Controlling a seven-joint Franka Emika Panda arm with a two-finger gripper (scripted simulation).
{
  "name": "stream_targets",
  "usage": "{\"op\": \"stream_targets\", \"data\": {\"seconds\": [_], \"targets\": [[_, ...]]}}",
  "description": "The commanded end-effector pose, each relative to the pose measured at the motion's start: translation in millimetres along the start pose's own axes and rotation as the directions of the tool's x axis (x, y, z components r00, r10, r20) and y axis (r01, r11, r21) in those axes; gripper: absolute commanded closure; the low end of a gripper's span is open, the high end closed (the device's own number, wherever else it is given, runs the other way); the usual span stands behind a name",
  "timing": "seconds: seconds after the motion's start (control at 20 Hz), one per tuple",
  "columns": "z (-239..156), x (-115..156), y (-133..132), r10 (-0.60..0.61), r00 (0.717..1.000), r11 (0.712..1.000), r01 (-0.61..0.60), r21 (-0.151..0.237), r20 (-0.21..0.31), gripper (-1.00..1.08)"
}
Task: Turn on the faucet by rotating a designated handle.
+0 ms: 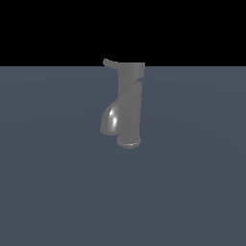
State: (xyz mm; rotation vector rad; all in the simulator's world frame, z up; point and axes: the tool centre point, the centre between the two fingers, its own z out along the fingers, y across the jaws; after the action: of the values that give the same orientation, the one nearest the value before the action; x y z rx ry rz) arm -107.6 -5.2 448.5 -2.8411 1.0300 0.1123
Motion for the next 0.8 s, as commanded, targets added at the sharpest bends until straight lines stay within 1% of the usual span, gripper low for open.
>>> {"op": "stream_targets", "data": {"seconds": [0.0,0.15,0.35,0.55,0.75], "targets": [[7.0,9.8,-9.1,0.07,0.998,0.998,-0.07,0.003,0.006,1.08],[16.0,21.3,-19.5,0.152,0.988,0.988,-0.152,0.003,0.011,1.08],[28.8,36.3,-33.2,0.26,0.965,0.966,-0.26,0.001,0.014,1.08],[42.5,50.9,-46.5,0.365,0.931,0.931,-0.365,-0.003,0.012,1.08],[56.8,65.0,-59.5,0.466,0.885,0.885,-0.466,-0.007,0.004,1.08]]}}
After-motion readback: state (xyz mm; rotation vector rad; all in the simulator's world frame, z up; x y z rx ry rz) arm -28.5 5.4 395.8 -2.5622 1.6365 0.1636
